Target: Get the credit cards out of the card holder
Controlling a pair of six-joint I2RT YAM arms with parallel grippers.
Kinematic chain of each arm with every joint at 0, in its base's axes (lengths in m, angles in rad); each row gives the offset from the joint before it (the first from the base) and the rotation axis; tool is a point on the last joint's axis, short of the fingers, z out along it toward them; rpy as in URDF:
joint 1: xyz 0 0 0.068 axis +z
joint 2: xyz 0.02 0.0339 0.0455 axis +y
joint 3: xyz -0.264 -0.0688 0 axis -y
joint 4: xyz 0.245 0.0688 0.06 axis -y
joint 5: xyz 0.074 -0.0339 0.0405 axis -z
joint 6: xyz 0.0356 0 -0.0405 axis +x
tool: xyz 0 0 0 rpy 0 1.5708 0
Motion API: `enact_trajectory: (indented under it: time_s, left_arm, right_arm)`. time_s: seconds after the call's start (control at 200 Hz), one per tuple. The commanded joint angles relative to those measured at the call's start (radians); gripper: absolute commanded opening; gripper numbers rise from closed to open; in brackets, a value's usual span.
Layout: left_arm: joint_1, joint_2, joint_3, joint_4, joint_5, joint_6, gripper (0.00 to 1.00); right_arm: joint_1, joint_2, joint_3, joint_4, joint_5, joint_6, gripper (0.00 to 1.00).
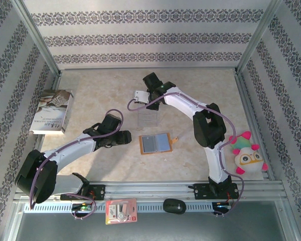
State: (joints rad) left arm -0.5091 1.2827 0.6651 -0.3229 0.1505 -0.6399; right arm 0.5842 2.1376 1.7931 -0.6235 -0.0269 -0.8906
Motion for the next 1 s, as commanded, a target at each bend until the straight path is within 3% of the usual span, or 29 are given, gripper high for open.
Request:
enact_trajectory:
  time_s: [0.0, 0.22, 0.695, 0.834, 0.994]
  left_arm:
    - [0.012, 0.006, -0.010, -0.002, 0.004, -0.017, 0.67]
    - [0.012, 0.007, -0.013, 0.004, 0.009, -0.017, 0.67]
    - [0.012, -0.029, -0.030, 0.018, 0.018, -0.024, 0.68]
    - [0.012, -0.053, -0.040, 0.028, 0.016, -0.022, 0.69]
    - [0.013, -0.078, -0.049, 0.056, -0.002, -0.023, 0.71]
  right_arm:
    - [-0.011, 0.021, -0.016, 0.024, -0.004, 0.004, 0.13]
    - [-0.011, 0.015, -0.030, 0.102, 0.037, 0.025, 0.32]
    - [0.020, -0.077, -0.065, 0.238, 0.064, 0.114, 0.45]
    - [0.032, -0.131, -0.077, 0.272, 0.050, 0.245, 0.45]
    - [0.054, -0.261, -0.162, 0.341, 0.027, 0.574, 0.44]
